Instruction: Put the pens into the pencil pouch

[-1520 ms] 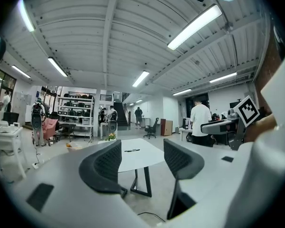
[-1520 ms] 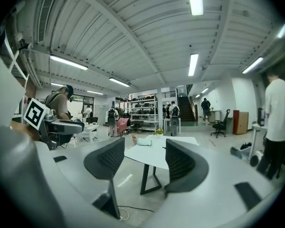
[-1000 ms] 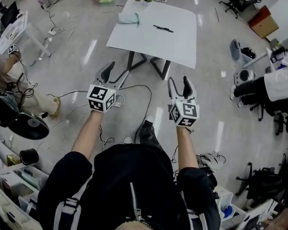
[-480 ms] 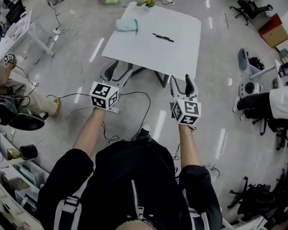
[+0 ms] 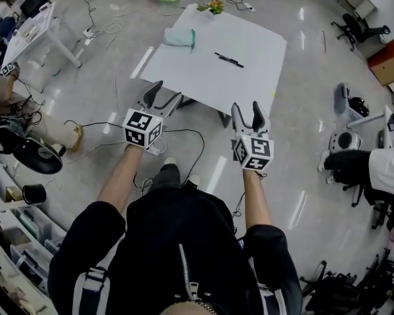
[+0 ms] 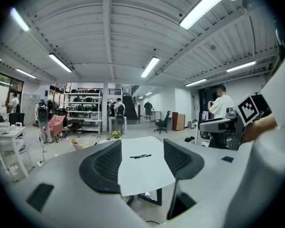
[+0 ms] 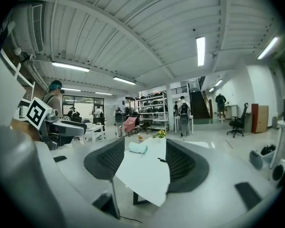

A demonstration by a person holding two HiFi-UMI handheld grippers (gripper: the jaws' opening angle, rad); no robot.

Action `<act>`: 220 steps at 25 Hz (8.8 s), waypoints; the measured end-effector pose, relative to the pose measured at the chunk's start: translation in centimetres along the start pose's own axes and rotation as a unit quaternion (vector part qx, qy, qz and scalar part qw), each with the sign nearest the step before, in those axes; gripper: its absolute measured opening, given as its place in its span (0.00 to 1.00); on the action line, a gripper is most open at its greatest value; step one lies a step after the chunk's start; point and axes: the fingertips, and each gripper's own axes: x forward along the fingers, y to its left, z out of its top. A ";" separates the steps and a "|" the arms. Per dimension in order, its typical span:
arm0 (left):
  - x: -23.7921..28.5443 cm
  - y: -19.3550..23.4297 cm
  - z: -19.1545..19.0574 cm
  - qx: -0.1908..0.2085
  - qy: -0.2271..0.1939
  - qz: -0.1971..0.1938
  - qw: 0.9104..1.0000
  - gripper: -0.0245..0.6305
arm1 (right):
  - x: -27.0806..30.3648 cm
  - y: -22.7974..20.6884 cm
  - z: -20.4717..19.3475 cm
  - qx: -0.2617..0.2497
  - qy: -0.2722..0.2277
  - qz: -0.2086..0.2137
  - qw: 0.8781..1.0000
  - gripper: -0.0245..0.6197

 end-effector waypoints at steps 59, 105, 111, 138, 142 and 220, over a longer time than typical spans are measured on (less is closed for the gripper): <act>40.7 23.5 -11.5 -0.065 0.180 -0.023 0.981 0.46 | 37.5 -15.0 -4.1 0.023 0.151 -0.013 0.988 0.45; 44.4 26.5 -24.2 -0.010 0.343 0.078 0.936 0.31 | 37.0 -19.2 -11.5 0.057 0.221 -0.010 0.974 0.44; 44.3 26.6 -24.8 -0.006 0.358 0.089 0.929 0.19 | 36.4 -19.9 -11.6 0.061 0.223 -0.020 0.973 0.44; 42.8 25.6 -20.5 0.015 0.288 0.017 0.957 0.11 | 35.1 -18.0 -20.0 -0.094 0.367 0.136 0.915 0.42; 42.8 25.4 -20.1 0.013 0.288 0.012 0.957 0.11 | 34.7 -18.4 -21.8 -0.128 0.400 0.165 0.893 0.38; 42.9 24.8 -18.2 -0.023 0.252 -0.024 0.967 0.11 | 50.5 -6.0 -17.4 -0.260 0.369 0.341 0.825 0.14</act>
